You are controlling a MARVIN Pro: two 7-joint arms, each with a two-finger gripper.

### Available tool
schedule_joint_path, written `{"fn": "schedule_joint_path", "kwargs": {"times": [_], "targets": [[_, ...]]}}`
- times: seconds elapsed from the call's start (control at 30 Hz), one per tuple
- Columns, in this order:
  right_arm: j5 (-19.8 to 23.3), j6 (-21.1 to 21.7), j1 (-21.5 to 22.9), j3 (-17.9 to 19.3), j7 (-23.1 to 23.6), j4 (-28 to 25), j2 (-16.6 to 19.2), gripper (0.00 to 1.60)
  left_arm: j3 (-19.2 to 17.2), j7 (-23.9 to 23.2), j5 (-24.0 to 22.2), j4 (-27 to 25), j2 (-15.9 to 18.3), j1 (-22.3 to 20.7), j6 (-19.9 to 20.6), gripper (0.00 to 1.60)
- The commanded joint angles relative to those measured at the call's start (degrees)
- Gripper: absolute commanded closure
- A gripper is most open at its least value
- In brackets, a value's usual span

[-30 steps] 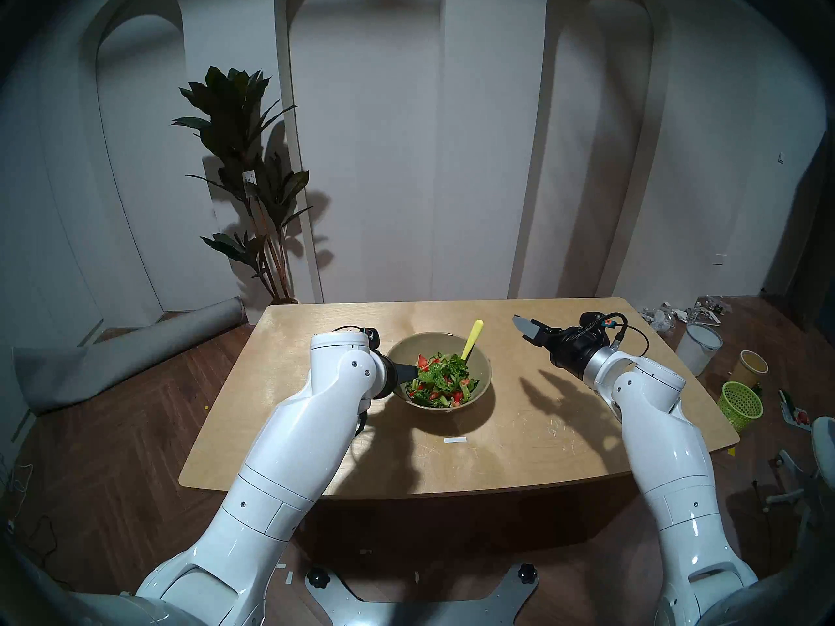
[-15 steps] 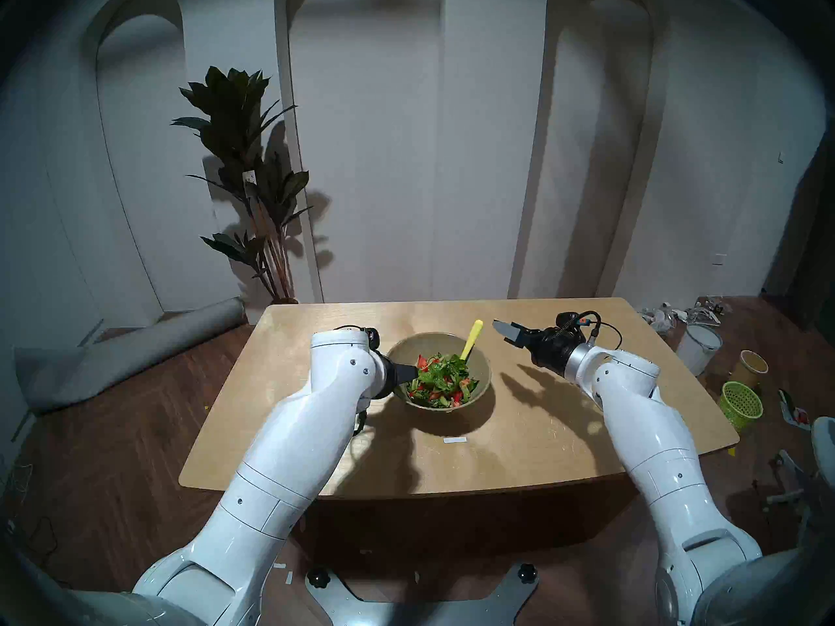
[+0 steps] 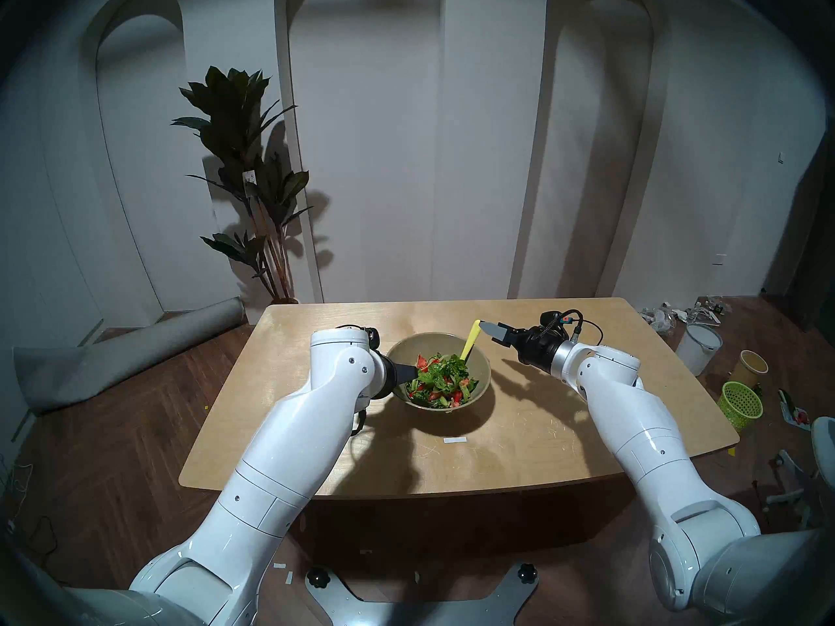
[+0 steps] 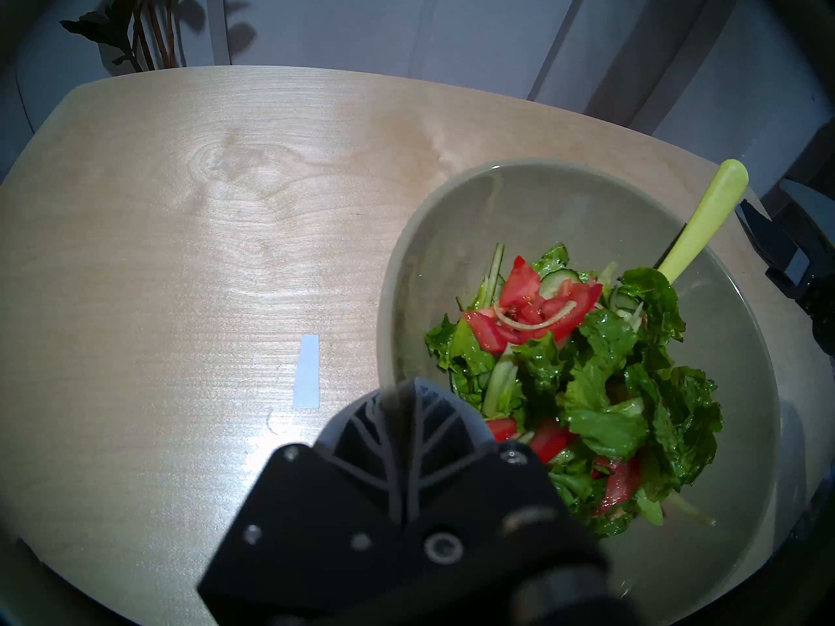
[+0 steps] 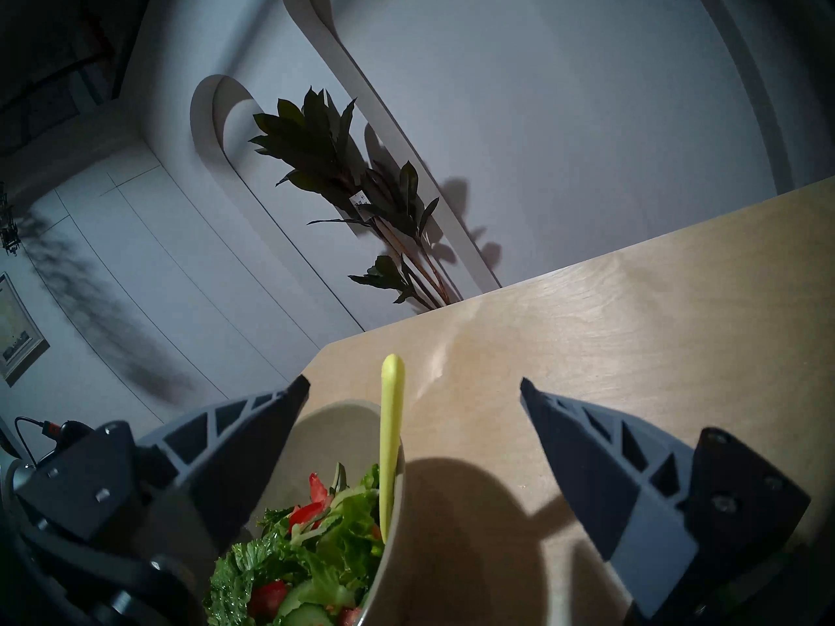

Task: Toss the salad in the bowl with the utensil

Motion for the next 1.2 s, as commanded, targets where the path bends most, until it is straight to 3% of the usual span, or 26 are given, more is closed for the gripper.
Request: {"fn": "schedule_joint_path", "kwargs": {"times": [0.0,0.33,0.7,0.73,0.77,0.83,0.87,1.0,1.03,1.07,1.17], "targets": [[-0.73,-1.92,6.44,-1.64,3.93,3.86,-1.45,0.00,0.05,0.39,-0.53,-0.13,0.31,-0.60,-0.06,1.60],[-2.87,-4.79,11.97,-4.91,10.05,12.98,-2.30,0.00,0.53,1.50,-2.14,-0.12,0.81,-1.01,-0.06,1.60],[-3.99,-8.82,14.89,-5.97,16.23,19.91,-2.24,0.03,1.04,2.67,-3.91,-0.08,1.35,-1.46,-0.06,1.60],[-4.01,-9.00,15.04,-6.01,16.53,20.28,-2.27,0.15,1.08,2.71,-4.00,-0.08,1.39,-1.49,-0.06,1.60],[-4.05,-9.29,15.29,-6.09,17.01,20.82,-2.30,0.40,1.13,2.78,-4.15,-0.08,1.45,-1.53,-0.06,1.60],[-4.19,-9.83,15.59,-6.31,17.79,21.60,-2.29,0.61,1.22,2.88,-4.37,-0.07,1.55,-1.60,-0.06,1.60],[-4.26,-10.10,15.75,-6.43,18.18,22.01,-2.30,0.83,1.27,2.94,-4.49,-0.06,1.60,-1.63,-0.06,1.60],[-4.34,-11.06,16.32,-6.79,19.49,23.63,-2.37,1.04,1.44,3.15,-4.91,-0.05,1.79,-1.75,-0.06,1.60],[-4.32,-11.30,16.40,-6.80,19.74,23.99,-2.39,1.20,1.47,3.20,-5.00,-0.05,1.82,-1.78,-0.06,1.60],[-4.33,-11.54,16.49,-6.85,20.00,24.31,-2.39,1.47,1.50,3.24,-5.08,-0.05,1.86,-1.80,-0.06,1.60],[-4.23,-12.41,16.75,-6.88,20.73,25.44,-2.40,1.53,1.63,3.39,-5.38,-0.04,1.99,-1.89,-0.06,1.60]]}}
